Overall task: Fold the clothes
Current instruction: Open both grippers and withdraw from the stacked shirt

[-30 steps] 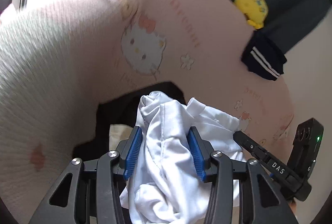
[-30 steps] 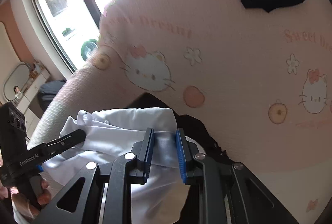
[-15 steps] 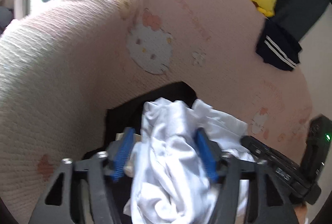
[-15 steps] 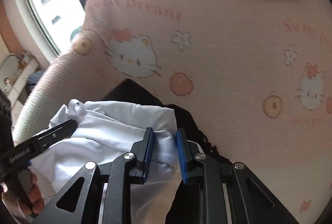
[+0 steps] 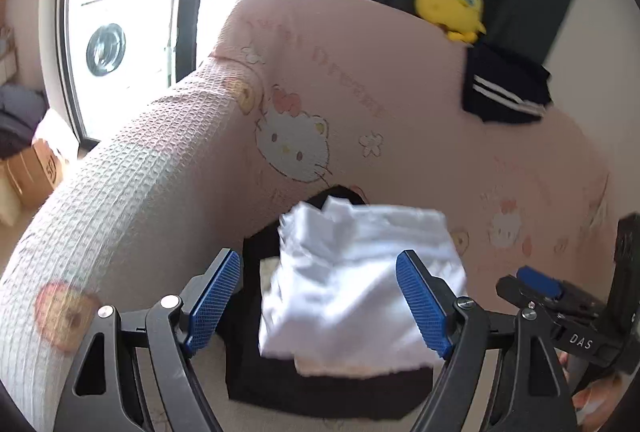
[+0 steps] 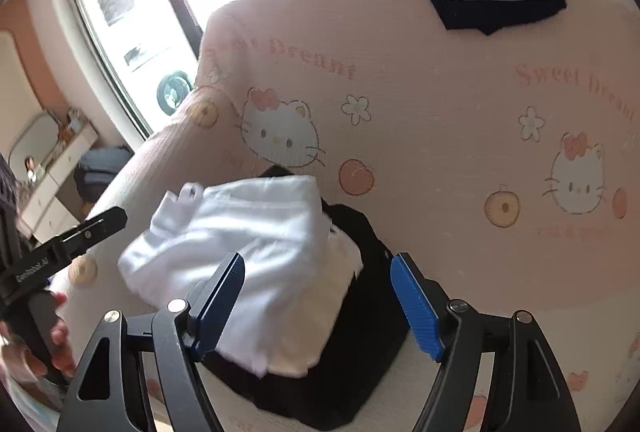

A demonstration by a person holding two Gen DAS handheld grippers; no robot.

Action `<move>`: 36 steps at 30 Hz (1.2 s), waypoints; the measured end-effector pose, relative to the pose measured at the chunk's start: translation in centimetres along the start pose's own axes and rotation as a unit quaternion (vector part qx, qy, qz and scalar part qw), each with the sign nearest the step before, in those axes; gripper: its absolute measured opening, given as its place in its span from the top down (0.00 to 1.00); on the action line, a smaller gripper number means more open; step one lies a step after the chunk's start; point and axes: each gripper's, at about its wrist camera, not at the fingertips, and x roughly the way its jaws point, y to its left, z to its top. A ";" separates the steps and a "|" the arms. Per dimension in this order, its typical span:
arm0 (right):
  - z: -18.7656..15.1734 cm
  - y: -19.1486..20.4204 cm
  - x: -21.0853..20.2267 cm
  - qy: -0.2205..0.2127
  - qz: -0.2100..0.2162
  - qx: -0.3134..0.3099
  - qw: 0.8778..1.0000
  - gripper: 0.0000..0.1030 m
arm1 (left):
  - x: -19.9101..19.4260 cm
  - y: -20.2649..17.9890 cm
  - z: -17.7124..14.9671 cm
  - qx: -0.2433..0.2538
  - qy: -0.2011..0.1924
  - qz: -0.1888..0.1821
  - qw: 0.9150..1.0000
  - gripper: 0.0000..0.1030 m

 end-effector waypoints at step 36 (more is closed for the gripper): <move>-16.8 3.4 -19.6 -0.105 -0.024 -0.024 0.994 0.17 | -18.8 -9.5 -16.3 0.056 -0.087 0.031 0.994 0.21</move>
